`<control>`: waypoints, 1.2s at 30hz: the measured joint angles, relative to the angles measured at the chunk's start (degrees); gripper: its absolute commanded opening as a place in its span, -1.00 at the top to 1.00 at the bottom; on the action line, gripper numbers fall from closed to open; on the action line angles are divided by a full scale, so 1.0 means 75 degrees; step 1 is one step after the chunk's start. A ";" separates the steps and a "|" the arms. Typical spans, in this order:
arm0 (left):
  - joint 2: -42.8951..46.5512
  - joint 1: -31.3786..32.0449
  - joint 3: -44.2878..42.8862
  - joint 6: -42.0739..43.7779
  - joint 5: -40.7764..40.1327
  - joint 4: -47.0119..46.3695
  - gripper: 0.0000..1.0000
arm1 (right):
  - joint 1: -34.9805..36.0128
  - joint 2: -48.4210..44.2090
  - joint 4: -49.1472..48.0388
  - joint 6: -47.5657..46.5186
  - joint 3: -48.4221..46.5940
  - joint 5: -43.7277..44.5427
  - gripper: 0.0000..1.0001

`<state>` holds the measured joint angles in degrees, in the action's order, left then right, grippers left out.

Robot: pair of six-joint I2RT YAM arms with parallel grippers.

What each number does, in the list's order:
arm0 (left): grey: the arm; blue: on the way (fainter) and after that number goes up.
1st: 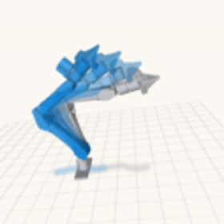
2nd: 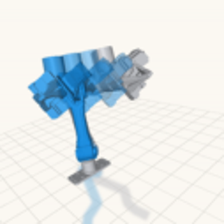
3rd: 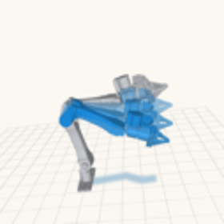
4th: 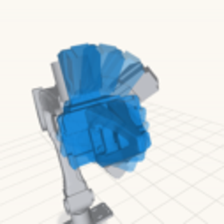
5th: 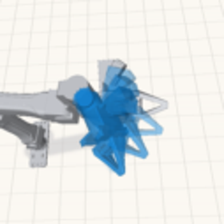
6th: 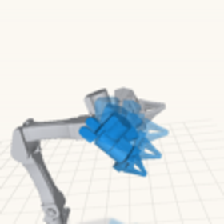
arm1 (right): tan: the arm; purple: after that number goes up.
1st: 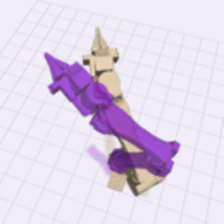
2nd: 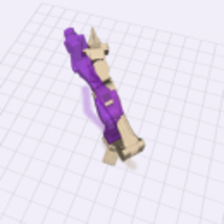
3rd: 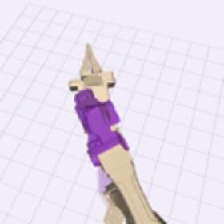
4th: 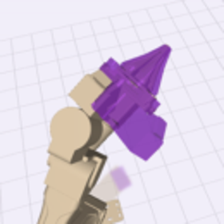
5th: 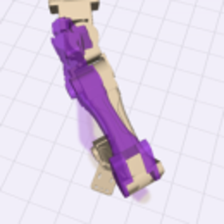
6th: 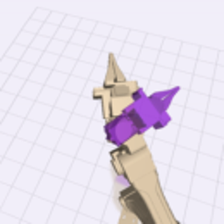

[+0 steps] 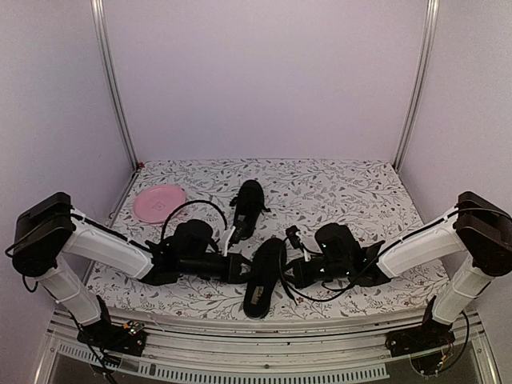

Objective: Tie the shoes
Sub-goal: Tie the loops with the shoelace on the shoe.

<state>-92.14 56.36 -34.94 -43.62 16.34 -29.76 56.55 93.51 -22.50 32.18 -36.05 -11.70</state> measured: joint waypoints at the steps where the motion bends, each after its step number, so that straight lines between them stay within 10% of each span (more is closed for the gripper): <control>1: 0.0052 0.0003 0.0114 0.0012 0.0000 -0.0058 1.00 | 0.0000 0.0000 0.0009 0.0006 0.0000 -0.0003 0.96; 15: 0.0472 0.0134 0.0889 0.0102 -0.0029 -0.0536 1.00 | 0.0000 -0.0012 0.0143 0.0230 0.0163 0.0061 0.96; 31: 0.2113 0.0280 0.1448 0.0210 -0.0647 0.0111 0.11 | 0.0000 -0.0338 0.0172 -0.0012 0.0277 -0.0050 0.96; 36: 0.2506 0.0149 0.1288 0.0251 -0.0889 0.0804 0.13 | 0.0000 -0.0350 0.0169 -0.0117 0.0277 -0.0125 0.96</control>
<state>-73.34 57.47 -25.28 -41.74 9.67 -23.73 56.55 90.89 -21.23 31.31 -33.98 -12.64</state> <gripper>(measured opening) 0.456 0.024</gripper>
